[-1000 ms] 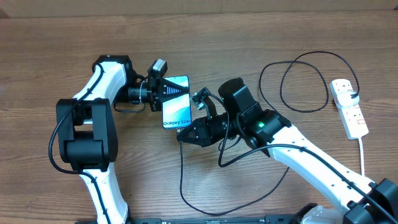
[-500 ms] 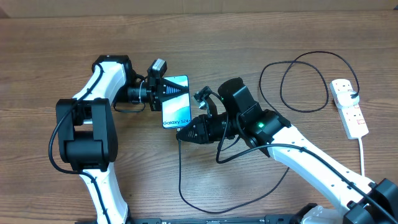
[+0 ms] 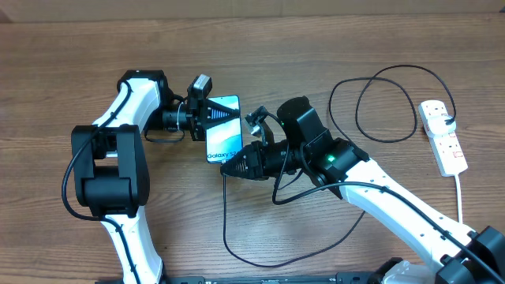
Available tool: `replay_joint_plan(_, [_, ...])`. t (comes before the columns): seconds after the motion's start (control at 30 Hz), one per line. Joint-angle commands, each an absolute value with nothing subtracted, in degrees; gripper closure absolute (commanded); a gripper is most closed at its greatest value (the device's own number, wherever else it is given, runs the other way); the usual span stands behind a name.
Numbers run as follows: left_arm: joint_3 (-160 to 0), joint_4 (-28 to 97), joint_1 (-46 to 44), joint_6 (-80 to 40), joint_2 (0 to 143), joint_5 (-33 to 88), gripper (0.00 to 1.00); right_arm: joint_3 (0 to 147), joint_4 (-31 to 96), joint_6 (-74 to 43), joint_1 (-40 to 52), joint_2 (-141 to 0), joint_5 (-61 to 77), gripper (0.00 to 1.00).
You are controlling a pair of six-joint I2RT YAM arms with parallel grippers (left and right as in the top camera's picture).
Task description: Plug charger to phone and switch on socket
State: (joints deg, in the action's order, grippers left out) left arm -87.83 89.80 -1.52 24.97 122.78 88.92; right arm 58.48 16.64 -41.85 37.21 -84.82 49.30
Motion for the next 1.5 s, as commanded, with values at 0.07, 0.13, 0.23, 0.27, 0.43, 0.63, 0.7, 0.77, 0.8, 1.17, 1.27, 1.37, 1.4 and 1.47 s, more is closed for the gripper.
replay_joint_plan(0.07, [-87.9,90.4,-1.7,22.7,122.4,90.7,0.96,58.5,18.4,-44.2,37.1,-85.0,49.1,0.96])
replay_joint_plan(0.13, [-87.9,90.4,-1.7,22.7,122.4,90.7,0.96,58.5,18.5,-44.2,37.1,-85.0,49.1,0.96])
replay_joint_plan(0.23, [-87.9,90.1,-1.7,22.7,122.4,90.6,0.96,58.5,18.5,-45.3,37.1,-85.0,50.1,0.96])
replay_joint_plan(0.27, [-87.9,89.9,-1.7,22.7,122.4,90.6,0.96,58.5,18.4,-45.5,37.1,-85.0,50.6,0.96])
replay_joint_plan(0.43, [-87.9,89.9,-1.7,22.7,122.4,90.6,0.96,58.5,18.0,-45.4,37.1,-85.0,51.1,0.96])
replay_joint_plan(0.63, [-87.9,89.7,-1.7,23.1,122.4,90.6,0.96,58.5,15.6,-46.7,37.1,-85.0,51.0,0.96])
replay_joint_plan(0.7, [-87.9,89.7,-1.7,23.1,122.4,90.6,0.96,58.5,15.5,-47.5,37.1,-85.0,50.1,0.96])
replay_joint_plan(0.77, [-87.9,89.7,-1.7,23.1,122.4,90.6,0.96,58.5,15.5,-48.0,37.1,-85.0,49.5,0.96])
replay_joint_plan(0.8, [-87.9,89.7,-1.7,23.1,122.4,90.6,0.96,58.5,15.5,-48.0,37.1,-85.0,49.5,0.96])
replay_joint_plan(1.17, [-87.9,89.5,-0.3,23.1,122.4,90.6,0.96,58.5,19.4,-48.0,37.1,-85.0,49.6,0.96])
replay_joint_plan(1.27, [-87.9,89.5,-0.3,23.1,122.4,90.6,0.96,58.5,18.5,-48.0,37.1,-85.0,49.6,0.96])
replay_joint_plan(1.37, [-87.9,89.5,-0.3,23.2,122.4,90.6,0.96,58.5,17.1,-48.1,37.1,-85.0,49.6,0.96])
replay_joint_plan(1.4, [-87.9,89.5,-0.3,23.2,122.4,90.6,0.96,58.5,16.9,-48.3,37.1,-85.0,49.6,0.96])
replay_joint_plan(1.47, [-87.9,89.5,-0.4,23.3,122.4,90.6,0.96,58.5,16.8,-48.3,37.1,-85.0,49.6,0.96])
